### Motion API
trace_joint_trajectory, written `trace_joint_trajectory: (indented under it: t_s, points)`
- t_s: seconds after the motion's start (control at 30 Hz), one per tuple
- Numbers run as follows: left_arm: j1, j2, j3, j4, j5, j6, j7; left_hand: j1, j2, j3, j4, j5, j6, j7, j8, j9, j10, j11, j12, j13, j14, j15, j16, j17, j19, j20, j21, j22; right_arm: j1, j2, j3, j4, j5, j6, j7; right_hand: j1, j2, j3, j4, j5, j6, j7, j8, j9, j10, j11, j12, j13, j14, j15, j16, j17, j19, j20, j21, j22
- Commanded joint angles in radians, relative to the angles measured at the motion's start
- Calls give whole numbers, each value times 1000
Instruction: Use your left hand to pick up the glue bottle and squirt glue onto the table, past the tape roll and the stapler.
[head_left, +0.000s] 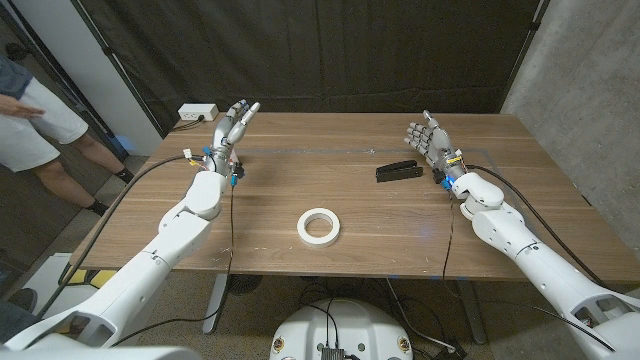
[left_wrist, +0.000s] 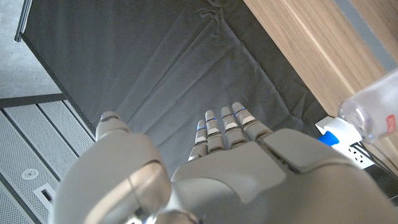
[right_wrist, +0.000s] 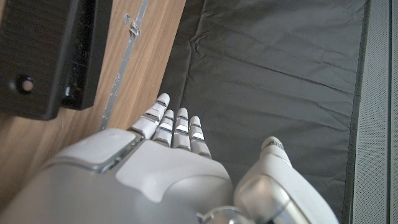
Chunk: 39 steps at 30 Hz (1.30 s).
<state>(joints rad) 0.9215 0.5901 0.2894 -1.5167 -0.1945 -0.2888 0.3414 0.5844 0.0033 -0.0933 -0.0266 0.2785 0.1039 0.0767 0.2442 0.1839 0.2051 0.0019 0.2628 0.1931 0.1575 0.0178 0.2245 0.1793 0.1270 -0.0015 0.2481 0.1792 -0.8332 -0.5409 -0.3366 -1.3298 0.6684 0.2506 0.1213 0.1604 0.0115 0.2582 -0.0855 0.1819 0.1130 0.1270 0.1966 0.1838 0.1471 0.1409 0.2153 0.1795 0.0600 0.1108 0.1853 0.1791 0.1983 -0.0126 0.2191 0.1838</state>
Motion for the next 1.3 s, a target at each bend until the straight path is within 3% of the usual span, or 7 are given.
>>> trace_joint_trajectory:
  t_s: [0.03,0.37,0.7,0.97,1.3]
  points:
    - [64,82,-58,-117,13,82,2,4,10,0,-6,1,13,2,3,5,10,0,4,3,9,0,2,6,12,-1,7,4,-7,8,0,-28,-17,16,-25,14,3,2,-8,3,9,0,6,3,10,5,8,5,9,2,4,4,8,-3,7,2]
    - [160,123,-162,-132,-5,39,23,9,10,-1,-8,0,8,2,-2,5,7,-2,-1,3,8,3,-2,6,11,2,4,5,-45,28,-7,-76,-52,26,-116,14,3,1,-9,2,14,1,6,3,12,4,8,5,13,3,4,4,12,-3,7,2]
    - [180,106,-220,-59,32,-50,77,13,11,-2,-9,-2,7,1,-6,6,11,-4,-4,4,19,-1,-2,7,18,2,4,5,-73,27,-17,-128,-72,-10,-183,13,4,1,-9,2,14,0,5,3,13,4,7,5,15,2,4,4,14,-4,7,2]
    - [206,115,-264,-38,78,-44,121,16,10,-3,-10,-3,6,-1,-9,6,10,-8,-7,4,18,0,-5,8,18,3,2,6,-80,25,-26,-151,-85,-28,-209,14,5,1,-10,2,15,-1,4,3,14,3,6,5,15,2,3,4,15,-4,7,2]
    - [186,96,-259,27,124,-24,170,21,9,-5,-13,-3,17,-5,-8,6,21,-10,-7,4,29,-1,-4,8,31,5,4,6,-88,28,-37,-171,-94,-46,-231,14,7,1,-11,2,17,-2,4,3,16,3,6,5,18,2,3,5,17,-3,7,2]
